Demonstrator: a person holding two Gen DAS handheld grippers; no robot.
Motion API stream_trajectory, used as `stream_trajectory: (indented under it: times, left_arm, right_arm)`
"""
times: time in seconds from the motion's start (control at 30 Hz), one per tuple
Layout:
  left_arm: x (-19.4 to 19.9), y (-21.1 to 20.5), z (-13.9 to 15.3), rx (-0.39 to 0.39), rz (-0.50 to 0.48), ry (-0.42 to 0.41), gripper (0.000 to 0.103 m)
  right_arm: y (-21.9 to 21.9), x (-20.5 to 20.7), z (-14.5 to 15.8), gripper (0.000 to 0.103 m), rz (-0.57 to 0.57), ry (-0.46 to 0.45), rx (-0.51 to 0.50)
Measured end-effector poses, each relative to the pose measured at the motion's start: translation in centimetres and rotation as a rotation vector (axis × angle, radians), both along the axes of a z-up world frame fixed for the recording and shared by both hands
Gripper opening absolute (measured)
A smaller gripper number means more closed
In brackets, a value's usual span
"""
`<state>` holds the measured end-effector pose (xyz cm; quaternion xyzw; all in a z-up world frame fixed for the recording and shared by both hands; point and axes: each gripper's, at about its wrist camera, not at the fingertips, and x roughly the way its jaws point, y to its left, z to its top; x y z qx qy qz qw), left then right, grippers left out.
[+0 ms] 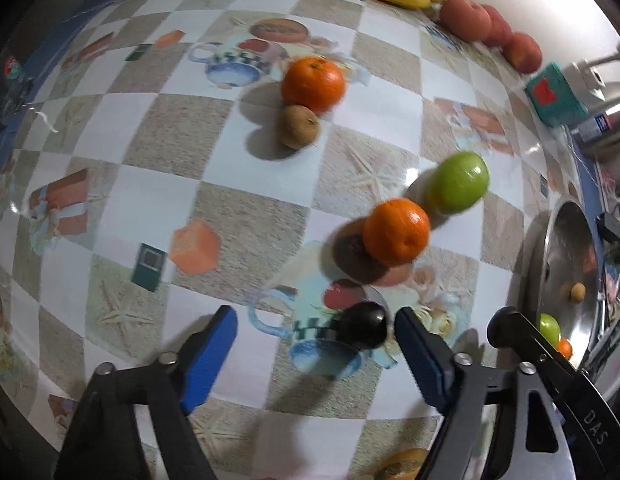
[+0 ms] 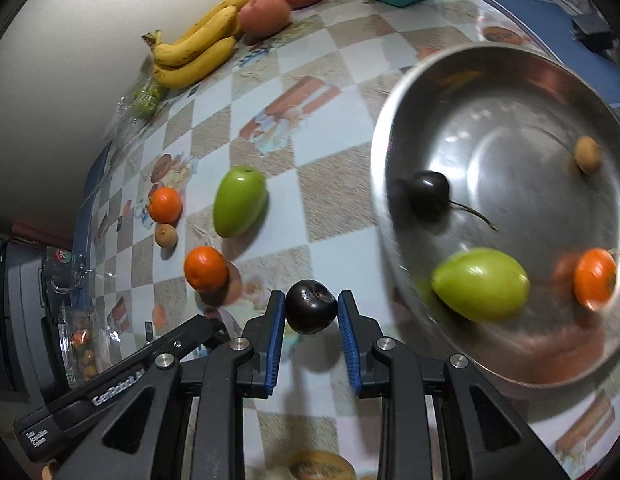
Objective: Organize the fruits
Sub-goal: 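Close the right gripper on a dark plum while the left gripper grasps another dark plum, then carry the dark plums over the basin with both tools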
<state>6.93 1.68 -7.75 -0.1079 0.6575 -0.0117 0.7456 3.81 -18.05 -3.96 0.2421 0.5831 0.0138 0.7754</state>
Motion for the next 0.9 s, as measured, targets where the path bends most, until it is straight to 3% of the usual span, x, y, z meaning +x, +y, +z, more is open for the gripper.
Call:
stream_trajectory:
  times: [0.4,0.63,0.9]
  left_arm:
    - [0.0,-3.6,0.2,-0.010,-0.024,-0.008,0.039]
    - [-0.1,-3.3,0.2,-0.038,-0.024,-0.004,0.030]
    - [0.1,-2.2,0.7,-0.064,-0.015,-0.020,0.028]
  right_arm:
    - [-0.9,-1.6,0.4,0.028,-0.021,-0.004,0.039]
    - [-0.6,-2.0,0.4,0.028,-0.017,-0.007,0.052]
    - [-0.9,-1.9,0.1,0.028,-0.014,0.001,0.063]
